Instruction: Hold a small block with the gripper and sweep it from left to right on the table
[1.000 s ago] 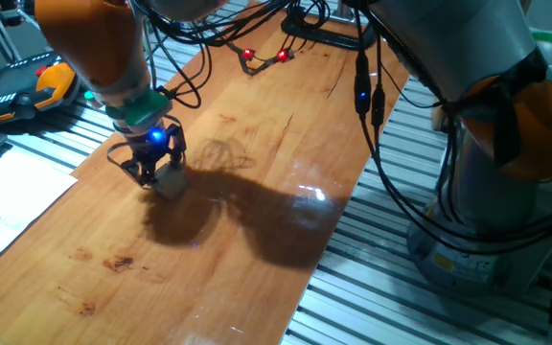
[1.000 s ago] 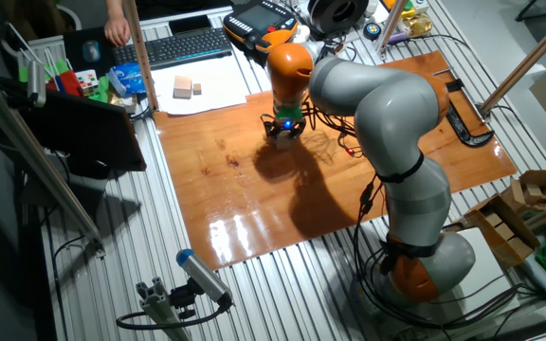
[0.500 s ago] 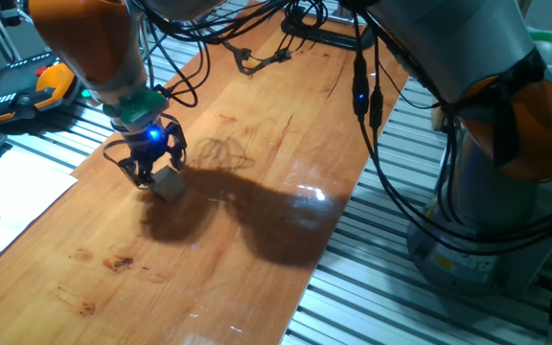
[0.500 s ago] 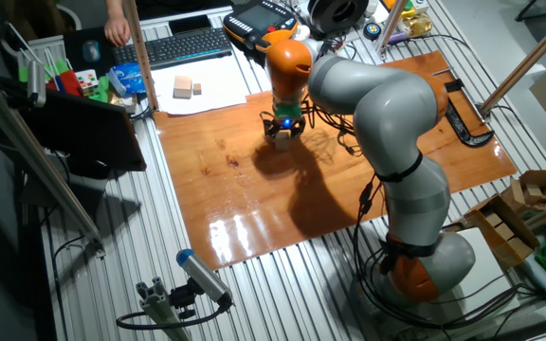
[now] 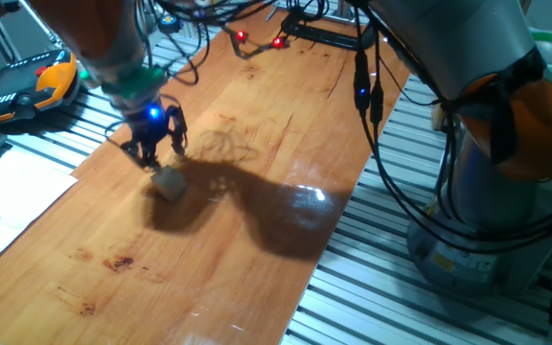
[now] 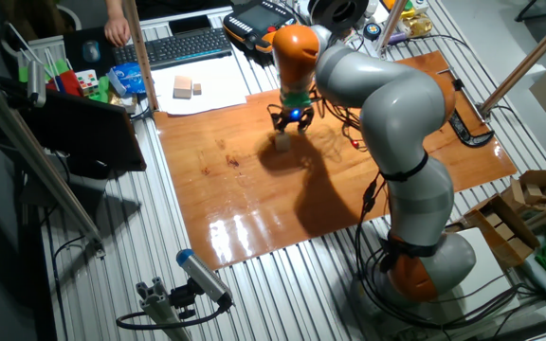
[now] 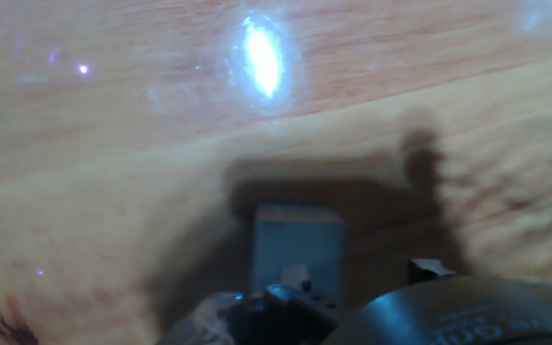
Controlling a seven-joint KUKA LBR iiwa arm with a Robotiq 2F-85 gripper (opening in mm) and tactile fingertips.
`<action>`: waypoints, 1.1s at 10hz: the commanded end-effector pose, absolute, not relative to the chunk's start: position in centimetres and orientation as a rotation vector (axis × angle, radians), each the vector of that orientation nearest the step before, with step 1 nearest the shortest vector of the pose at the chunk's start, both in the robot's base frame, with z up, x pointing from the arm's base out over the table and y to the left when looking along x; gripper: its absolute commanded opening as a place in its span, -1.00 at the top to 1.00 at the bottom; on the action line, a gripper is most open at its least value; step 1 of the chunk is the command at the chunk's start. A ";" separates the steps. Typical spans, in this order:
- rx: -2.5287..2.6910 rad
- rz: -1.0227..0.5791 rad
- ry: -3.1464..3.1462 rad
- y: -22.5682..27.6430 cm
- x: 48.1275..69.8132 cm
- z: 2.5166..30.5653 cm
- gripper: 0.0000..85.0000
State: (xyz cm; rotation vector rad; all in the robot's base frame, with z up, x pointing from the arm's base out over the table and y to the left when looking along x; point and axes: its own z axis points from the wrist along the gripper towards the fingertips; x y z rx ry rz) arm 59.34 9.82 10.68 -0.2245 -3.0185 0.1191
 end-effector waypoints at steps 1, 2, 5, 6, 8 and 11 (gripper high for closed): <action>-0.125 0.123 -3.021 8.8 59.5 13.2 0.20; -0.066 0.111 -3.015 7.7 59.6 14.1 0.46; 0.085 0.109 -3.002 4.9 59.4 16.2 0.98; 0.103 0.113 -3.001 4.7 59.3 16.4 0.98; 0.150 0.140 -3.004 4.5 59.2 16.3 0.98; 0.221 0.149 -3.011 4.2 59.1 16.3 0.98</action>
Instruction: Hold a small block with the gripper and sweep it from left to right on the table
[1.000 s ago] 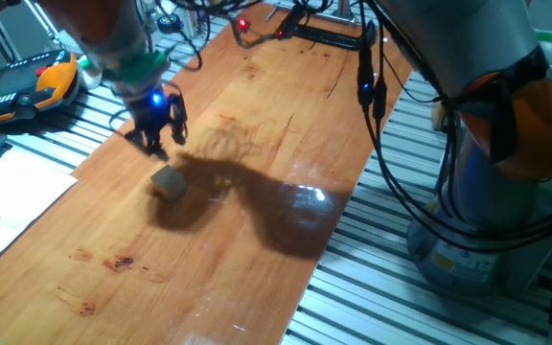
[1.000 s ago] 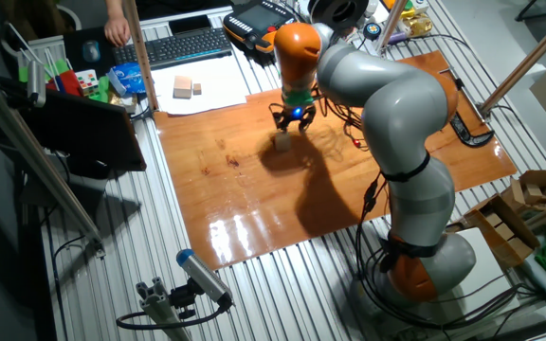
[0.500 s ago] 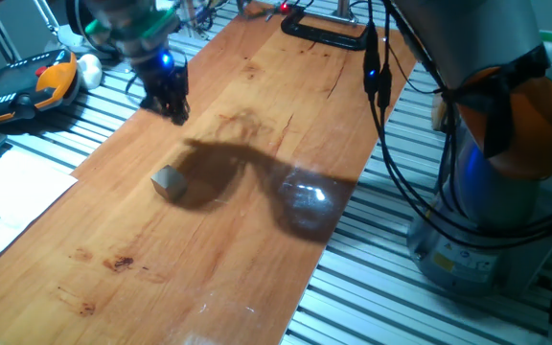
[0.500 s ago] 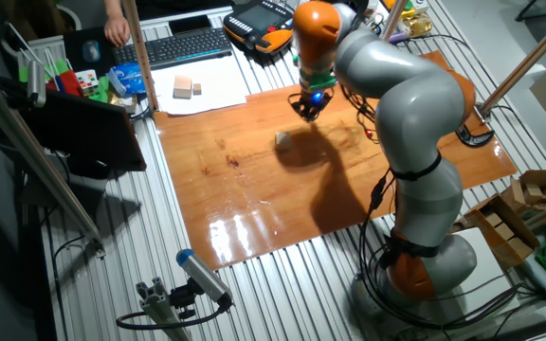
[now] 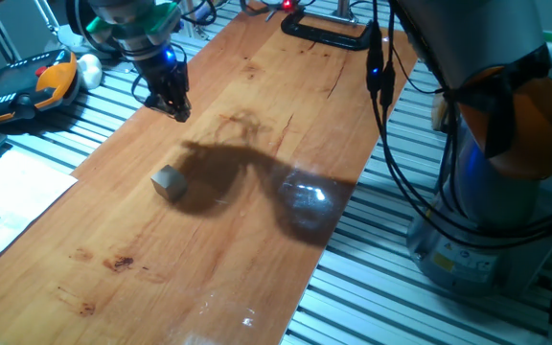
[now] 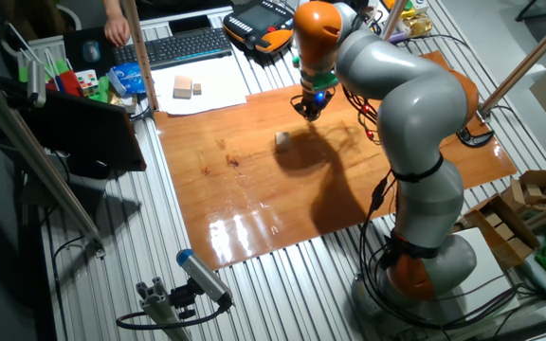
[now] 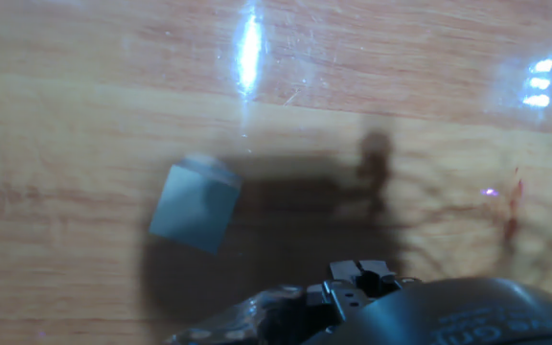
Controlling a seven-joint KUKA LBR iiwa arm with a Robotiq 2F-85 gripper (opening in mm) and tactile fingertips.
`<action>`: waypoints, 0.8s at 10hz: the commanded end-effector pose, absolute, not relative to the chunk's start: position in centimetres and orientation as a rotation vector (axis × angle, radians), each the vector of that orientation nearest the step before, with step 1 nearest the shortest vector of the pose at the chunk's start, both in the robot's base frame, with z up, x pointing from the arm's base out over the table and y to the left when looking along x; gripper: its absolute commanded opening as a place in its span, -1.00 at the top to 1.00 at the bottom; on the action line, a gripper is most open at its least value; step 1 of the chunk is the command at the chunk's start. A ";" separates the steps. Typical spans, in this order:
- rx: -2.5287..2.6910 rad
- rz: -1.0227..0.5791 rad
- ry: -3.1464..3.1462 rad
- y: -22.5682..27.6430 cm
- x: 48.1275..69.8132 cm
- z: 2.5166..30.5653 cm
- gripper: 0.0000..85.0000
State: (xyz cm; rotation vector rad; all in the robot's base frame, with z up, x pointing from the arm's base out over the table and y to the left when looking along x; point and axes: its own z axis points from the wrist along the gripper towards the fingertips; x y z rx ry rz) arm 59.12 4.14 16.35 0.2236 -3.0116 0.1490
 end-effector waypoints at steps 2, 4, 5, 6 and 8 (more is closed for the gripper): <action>0.265 0.150 -3.023 3.7 59.0 16.7 0.98; 0.362 0.111 -3.039 2.9 58.9 17.1 0.98; 0.397 0.080 -3.059 2.7 58.7 17.3 0.98; 0.393 0.105 -3.065 2.8 58.4 17.6 0.98; 0.388 0.085 -3.063 2.8 58.2 17.7 0.98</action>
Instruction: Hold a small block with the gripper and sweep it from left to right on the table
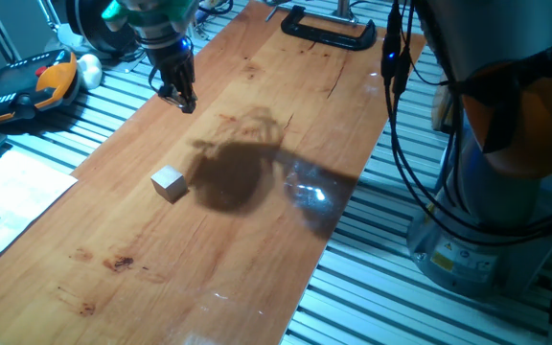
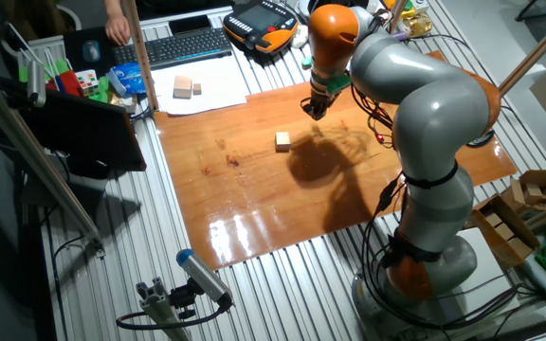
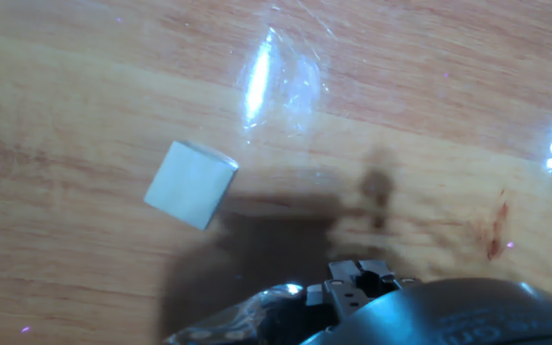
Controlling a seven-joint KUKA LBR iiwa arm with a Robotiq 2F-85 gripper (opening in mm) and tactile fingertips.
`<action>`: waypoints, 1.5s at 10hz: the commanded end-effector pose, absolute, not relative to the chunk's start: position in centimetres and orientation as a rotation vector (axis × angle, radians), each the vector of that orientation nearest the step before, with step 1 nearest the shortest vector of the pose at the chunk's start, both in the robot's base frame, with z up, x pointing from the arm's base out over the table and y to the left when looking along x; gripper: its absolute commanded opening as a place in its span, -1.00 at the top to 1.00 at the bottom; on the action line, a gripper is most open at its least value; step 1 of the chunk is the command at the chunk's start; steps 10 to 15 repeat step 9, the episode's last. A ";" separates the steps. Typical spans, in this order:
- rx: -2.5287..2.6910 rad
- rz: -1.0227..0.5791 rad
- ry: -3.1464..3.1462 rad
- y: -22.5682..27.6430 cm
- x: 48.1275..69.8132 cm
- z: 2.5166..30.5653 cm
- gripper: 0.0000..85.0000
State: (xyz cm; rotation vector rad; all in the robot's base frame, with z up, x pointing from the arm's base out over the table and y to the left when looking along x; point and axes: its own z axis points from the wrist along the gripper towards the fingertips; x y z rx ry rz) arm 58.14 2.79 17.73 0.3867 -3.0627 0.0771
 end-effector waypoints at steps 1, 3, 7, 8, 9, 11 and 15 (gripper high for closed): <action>0.389 0.074 -3.067 2.8 58.1 17.8 0.98; 0.425 0.083 -3.092 2.9 58.1 17.8 0.98; 0.436 0.068 -3.088 3.3 58.1 17.9 0.98; 0.433 0.069 -3.083 3.3 58.1 17.8 0.98; 0.428 0.068 -3.081 3.2 58.1 17.8 0.98; 0.428 0.068 -3.081 3.2 58.1 17.8 0.98; 0.428 0.068 -3.081 3.2 58.1 17.8 0.98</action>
